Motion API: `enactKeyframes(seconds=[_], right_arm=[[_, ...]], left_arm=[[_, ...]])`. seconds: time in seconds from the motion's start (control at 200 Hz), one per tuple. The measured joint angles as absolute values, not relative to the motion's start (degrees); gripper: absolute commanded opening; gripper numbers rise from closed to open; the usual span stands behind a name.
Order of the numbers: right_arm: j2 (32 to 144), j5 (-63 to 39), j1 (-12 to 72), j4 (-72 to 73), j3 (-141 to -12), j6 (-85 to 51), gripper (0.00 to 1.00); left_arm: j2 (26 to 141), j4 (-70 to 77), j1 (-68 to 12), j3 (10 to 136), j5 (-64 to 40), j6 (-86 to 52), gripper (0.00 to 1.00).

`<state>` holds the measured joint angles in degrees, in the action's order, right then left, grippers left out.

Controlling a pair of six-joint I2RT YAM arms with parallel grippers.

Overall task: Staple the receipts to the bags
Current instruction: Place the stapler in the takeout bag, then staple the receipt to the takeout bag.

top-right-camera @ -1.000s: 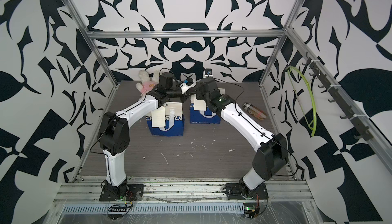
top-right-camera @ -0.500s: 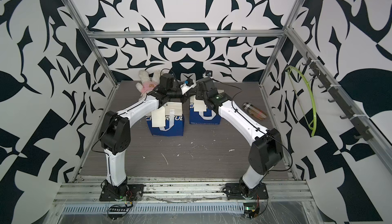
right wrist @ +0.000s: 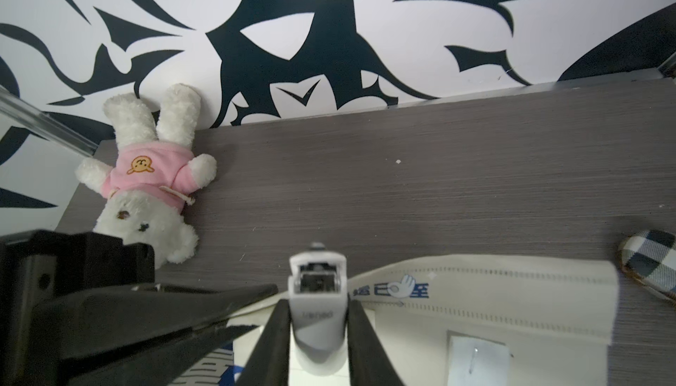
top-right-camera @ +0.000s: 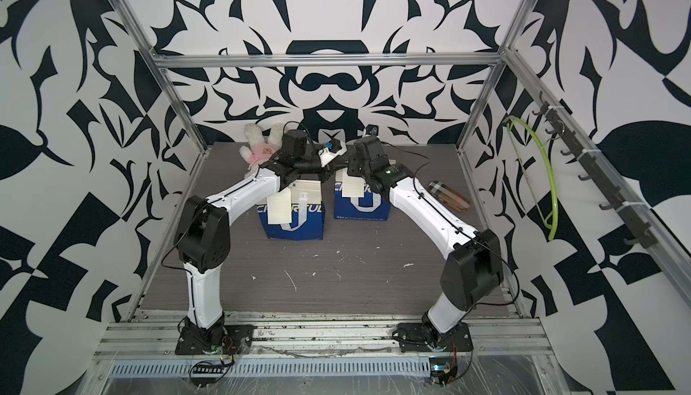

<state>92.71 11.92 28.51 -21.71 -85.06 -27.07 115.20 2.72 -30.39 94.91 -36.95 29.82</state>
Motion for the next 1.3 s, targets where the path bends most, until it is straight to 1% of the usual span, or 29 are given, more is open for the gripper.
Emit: enactKeyframes(seconds=[0.065, 0.125, 0.32, 0.41, 0.475, 0.715, 0.86, 0.985, 1.12, 1.3], right_arm=[[92.4, 9.1, 27.3, -23.2, -84.7, -27.5, 0.38], [91.9, 6.7, 26.1, -24.0, -84.6, -27.8, 0.45], [89.2, 2.0, 23.4, -26.1, -84.6, -26.8, 0.62], [87.5, 0.1, 22.7, -27.2, -84.6, -24.2, 0.70], [85.9, -1.1, 22.5, -28.4, -84.6, -21.6, 0.73], [81.9, -11.1, 20.4, -32.7, -86.7, -5.7, 0.80], [82.1, -20.7, 15.7, -34.1, -87.6, 5.6, 0.81], [84.2, -28.8, 12.1, -36.1, -89.3, 17.1, 0.81], [87.9, -36.1, 10.5, -38.3, -90.3, 27.8, 0.81], [94.0, -40.1, 9.8, -41.0, -92.7, 36.5, 0.81]], left_arm=[[115.2, 3.5, -30.4, 94.9, -37.3, 29.8, 0.00], [115.2, 3.8, -30.4, 94.9, -37.5, 29.8, 0.00], [115.2, 4.4, -30.4, 94.9, -38.0, 29.8, 0.00], [115.2, 4.5, -30.4, 94.9, -38.2, 29.9, 0.00], [115.2, 4.5, -30.4, 94.9, -38.3, 30.0, 0.00], [115.2, 4.3, -30.4, 94.9, -38.7, 31.1, 0.00], [115.1, 3.3, -30.4, 94.9, -40.0, 33.3, 0.00], [114.6, 2.0, -30.4, 94.9, -41.6, 35.0, 0.00], [113.8, 0.8, -30.4, 94.9, -44.1, 36.8, 0.00], [113.3, -1.2, -30.4, 94.9, -46.3, 39.6, 0.00]])
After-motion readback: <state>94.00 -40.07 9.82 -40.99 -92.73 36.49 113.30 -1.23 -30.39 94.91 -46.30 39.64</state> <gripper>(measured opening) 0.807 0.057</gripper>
